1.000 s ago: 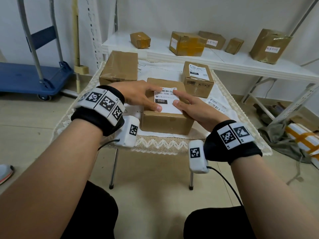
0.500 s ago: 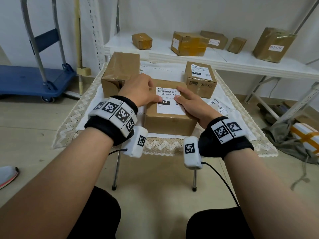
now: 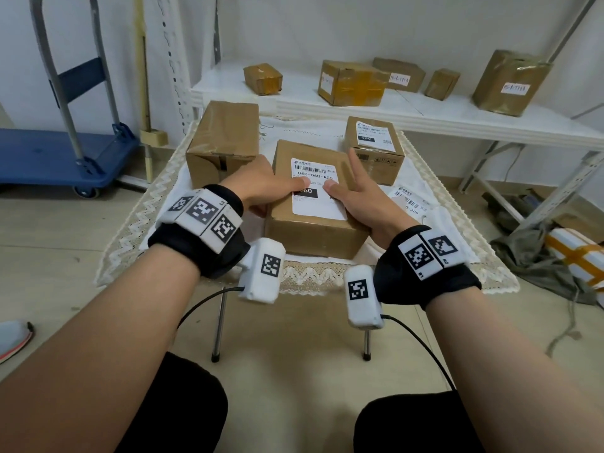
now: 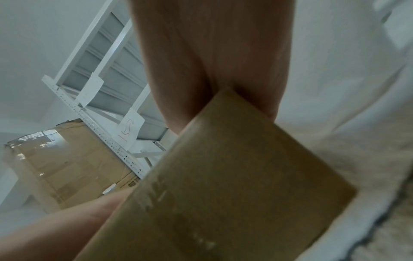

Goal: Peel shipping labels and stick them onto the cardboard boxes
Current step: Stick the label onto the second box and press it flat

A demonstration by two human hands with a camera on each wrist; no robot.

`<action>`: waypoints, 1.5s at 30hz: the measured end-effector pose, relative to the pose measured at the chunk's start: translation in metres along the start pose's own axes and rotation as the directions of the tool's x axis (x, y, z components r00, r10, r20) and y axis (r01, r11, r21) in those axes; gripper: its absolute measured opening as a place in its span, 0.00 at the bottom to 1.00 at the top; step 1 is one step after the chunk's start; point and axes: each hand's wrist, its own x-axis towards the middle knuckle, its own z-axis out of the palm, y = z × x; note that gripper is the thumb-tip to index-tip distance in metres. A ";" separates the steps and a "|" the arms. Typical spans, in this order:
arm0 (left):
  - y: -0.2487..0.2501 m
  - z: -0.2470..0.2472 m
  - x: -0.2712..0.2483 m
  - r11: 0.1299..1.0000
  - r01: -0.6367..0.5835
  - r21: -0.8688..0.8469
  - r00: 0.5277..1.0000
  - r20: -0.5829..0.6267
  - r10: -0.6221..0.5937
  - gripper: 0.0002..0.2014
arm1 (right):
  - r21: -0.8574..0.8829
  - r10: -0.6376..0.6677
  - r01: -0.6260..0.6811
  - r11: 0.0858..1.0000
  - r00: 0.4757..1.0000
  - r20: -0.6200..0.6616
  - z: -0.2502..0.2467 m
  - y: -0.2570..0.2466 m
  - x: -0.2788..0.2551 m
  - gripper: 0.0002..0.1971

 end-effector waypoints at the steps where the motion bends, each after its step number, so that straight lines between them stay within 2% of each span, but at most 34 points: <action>1: -0.001 -0.001 -0.002 0.998 -0.010 -0.068 1.000 0.004 0.010 0.22 | 0.005 -0.008 0.008 1.000 1.000 -0.011 0.000 -0.002 -0.002 0.42; 5: -0.002 -0.006 -0.006 0.964 -0.027 -0.266 1.000 -0.012 0.025 0.19 | 0.043 -0.051 0.054 0.998 0.996 -0.069 -0.003 -0.003 -0.002 0.48; 9: 0.002 -0.010 -0.012 0.906 -0.023 -0.422 1.000 -0.006 0.023 0.17 | -0.004 -0.084 0.084 0.996 0.990 -0.117 -0.001 -0.012 -0.008 0.60; 13: 0.007 -0.010 -0.019 0.898 -0.065 -0.436 0.998 -0.024 0.061 0.20 | -0.055 -0.120 0.112 0.992 0.976 -0.181 -0.002 -0.014 -0.010 0.54; 15: 0.011 -0.011 -0.022 0.905 -0.081 -0.417 0.997 -0.018 0.081 0.19 | -0.151 -0.186 0.158 0.976 0.962 -0.198 -0.003 -0.014 -0.012 0.50; 17: 0.013 -0.013 -0.023 0.913 -0.100 -0.395 0.994 -0.003 0.108 0.19 | -0.334 -0.313 0.237 0.912 0.929 -0.198 -0.004 -0.015 -0.017 0.46; 20: 0.014 -0.015 -0.022 0.926 -0.129 -0.356 0.989 0.024 0.148 0.28 | -0.553 -0.520 0.334 0.763 0.826 -0.218 -0.004 -0.018 -0.020 0.44; 22: 0.014 -0.016 -0.021 0.928 -0.139 -0.345 0.985 0.051 0.166 0.35 | -0.655 -0.594 0.332 0.679 0.773 -0.223 -0.003 -0.017 -0.017 0.40; 24: 0.014 -0.015 -0.020 0.929 -0.146 -0.341 0.981 0.073 0.181 0.34 | -0.699 -0.636 0.318 0.641 0.730 -0.250 -0.003 -0.016 -0.014 0.37; 27: 0.016 -0.014 -0.021 0.929 -0.151 -0.337 0.978 0.085 0.190 0.34 | -0.704 -0.649 0.297 0.646 0.699 -0.301 -0.006 -0.015 -0.010 0.34; 32: 0.019 -0.014 -0.023 0.921 -0.155 -0.358 0.978 0.075 0.194 0.34 | -0.675 -0.637 0.274 0.685 0.675 -0.373 -0.012 -0.016 -0.006 0.32; 35: 0.019 -0.013 -0.023 0.917 -0.155 -0.368 0.979 0.067 0.193 0.37 | -0.639 -0.619 0.272 0.719 0.669 -0.412 -0.015 -0.015 -0.003 0.31; 38: 0.017 -0.015 -0.023 0.920 -0.153 -0.362 0.980 0.067 0.189 0.40 | -0.613 -0.582 0.234 0.754 0.671 -0.459 -0.019 -0.013 0.000 0.30; 41: 0.016 -0.021 -0.023 0.918 -0.141 -0.370 0.984 0.049 0.171 0.39 | -0.541 -0.514 0.213 0.813 0.700 -0.497 -0.023 -0.010 0.000 0.30; 43: 0.015 -0.028 -0.024 0.917 -0.138 -0.375 0.988 0.012 0.153 0.40 | -0.470 -0.470 0.224 0.854 0.718 -0.513 -0.026 -0.010 -0.004 0.29; 45: 0.015 -0.033 -0.026 0.919 -0.149 -0.365 0.987 -0.003 0.159 0.39 | -0.451 -0.476 0.251 0.857 0.719 -0.506 -0.025 -0.013 -0.010 0.30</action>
